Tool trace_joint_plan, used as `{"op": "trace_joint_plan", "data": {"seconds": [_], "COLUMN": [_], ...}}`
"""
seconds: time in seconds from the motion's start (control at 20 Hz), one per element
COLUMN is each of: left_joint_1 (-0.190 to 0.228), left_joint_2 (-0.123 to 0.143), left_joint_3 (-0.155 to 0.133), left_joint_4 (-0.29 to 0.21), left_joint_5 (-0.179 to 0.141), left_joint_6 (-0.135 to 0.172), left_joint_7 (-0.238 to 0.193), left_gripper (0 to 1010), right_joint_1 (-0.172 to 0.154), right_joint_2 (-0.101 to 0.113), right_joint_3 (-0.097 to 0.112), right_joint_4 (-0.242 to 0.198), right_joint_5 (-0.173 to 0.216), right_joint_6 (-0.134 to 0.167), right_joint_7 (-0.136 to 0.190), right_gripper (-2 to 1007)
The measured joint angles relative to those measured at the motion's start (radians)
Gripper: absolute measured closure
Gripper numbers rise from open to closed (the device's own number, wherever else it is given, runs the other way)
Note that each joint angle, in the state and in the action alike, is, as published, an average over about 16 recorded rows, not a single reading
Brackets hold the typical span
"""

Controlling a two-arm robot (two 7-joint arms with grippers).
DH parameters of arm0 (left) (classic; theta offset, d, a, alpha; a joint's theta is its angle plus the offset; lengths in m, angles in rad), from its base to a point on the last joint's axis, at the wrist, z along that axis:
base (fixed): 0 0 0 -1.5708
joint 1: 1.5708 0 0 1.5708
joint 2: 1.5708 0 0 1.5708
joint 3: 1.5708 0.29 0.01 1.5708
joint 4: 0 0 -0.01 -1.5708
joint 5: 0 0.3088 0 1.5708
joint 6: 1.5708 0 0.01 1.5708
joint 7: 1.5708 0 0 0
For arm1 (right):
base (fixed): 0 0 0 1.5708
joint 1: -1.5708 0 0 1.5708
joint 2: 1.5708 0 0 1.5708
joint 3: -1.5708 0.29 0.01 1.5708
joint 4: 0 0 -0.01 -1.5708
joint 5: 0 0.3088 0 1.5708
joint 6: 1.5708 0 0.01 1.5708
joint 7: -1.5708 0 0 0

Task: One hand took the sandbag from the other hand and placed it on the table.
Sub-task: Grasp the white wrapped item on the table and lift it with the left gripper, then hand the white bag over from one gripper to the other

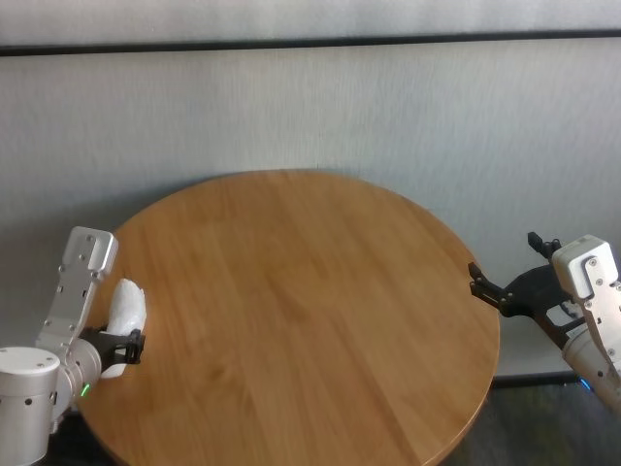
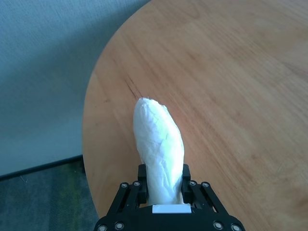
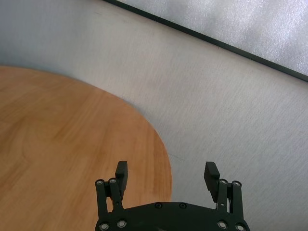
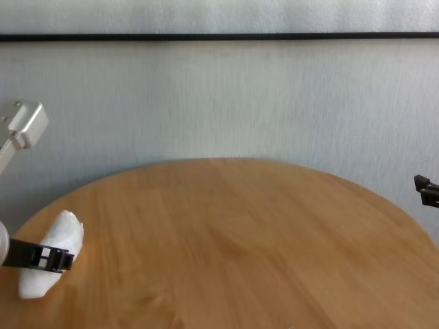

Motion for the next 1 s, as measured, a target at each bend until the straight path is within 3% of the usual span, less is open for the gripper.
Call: {"op": "trace_joint_plan", "data": {"seconds": [1.0], "left_joint_1": [0.000], "left_joint_2": [0.000], "left_joint_3": [0.000], "left_joint_4": [0.000], "left_joint_5": [0.000], "left_joint_6": [0.000], "left_joint_7": [0.000], "left_gripper": [599], "right_joint_1": [0.000], "right_joint_2": [0.000], "right_joint_3": [0.000], "right_joint_4": [0.000], "right_joint_5": [0.000], "right_joint_6": [0.000], "right_joint_7": [0.000], "right_gripper": [4]}}
